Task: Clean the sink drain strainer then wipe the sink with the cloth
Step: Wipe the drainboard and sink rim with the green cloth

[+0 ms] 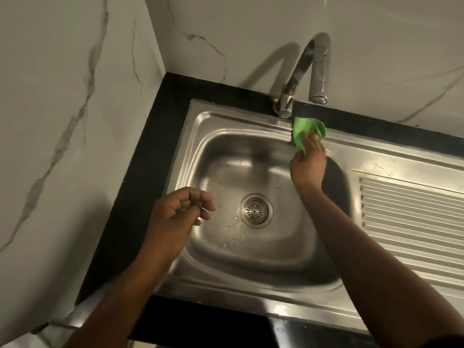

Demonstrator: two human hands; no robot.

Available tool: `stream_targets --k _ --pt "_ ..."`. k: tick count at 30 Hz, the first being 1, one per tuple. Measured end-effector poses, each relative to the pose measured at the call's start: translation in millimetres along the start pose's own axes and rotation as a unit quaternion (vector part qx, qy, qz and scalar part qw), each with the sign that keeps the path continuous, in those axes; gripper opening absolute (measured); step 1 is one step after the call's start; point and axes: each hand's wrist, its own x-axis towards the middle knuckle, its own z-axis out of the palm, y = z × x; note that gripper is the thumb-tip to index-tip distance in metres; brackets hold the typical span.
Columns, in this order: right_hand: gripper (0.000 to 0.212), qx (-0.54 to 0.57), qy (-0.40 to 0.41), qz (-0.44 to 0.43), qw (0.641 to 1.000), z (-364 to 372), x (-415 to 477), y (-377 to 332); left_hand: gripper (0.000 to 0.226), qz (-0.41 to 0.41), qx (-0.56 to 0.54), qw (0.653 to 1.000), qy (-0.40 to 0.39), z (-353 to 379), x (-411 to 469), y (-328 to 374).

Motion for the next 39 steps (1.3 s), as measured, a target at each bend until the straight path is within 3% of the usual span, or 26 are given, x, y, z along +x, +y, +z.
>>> stream_targets --k 6,9,16,20,25,28,36,39 --pt "0.075 -0.085 0.008 -0.107 0.991 66.5 -15.9 -46.0 0.036 -0.02 -0.002 1.0 0.009 -12.6 -2.2 -5.3" --pt "0.084 -0.112 0.0 -0.097 0.989 94.6 -23.7 -75.9 0.038 -0.03 0.002 0.999 0.023 -21.8 -1.4 -9.8" --pt "0.075 -0.176 -0.055 -0.135 0.974 123.9 -44.5 -123.8 0.034 -0.04 0.02 0.998 0.045 -35.3 1.7 -17.4" --pt "0.072 -0.192 -0.092 -0.213 0.954 135.3 -49.8 -143.1 0.033 -0.043 0.034 0.998 0.042 -34.0 0.2 -17.7" --pt "0.064 -0.089 -0.201 -0.262 0.94 133.2 -41.5 -160.9 0.036 -0.044 0.022 0.998 0.042 -32.2 -4.6 -15.6" --pt "0.057 0.037 -0.253 -0.225 0.94 124.7 -47.4 -158.8 0.035 -0.046 0.017 0.998 0.044 -31.9 -9.5 -16.1" --pt "0.066 0.167 -0.303 -0.206 0.915 122.1 -101.3 -114.7 0.038 -0.032 0.0 0.998 0.047 -25.4 -14.9 -12.2" --pt "0.064 0.226 -0.352 -0.159 0.894 116.7 -134.6 -101.7 0.039 -0.019 -0.004 0.998 0.054 -23.4 -14.1 -8.9"
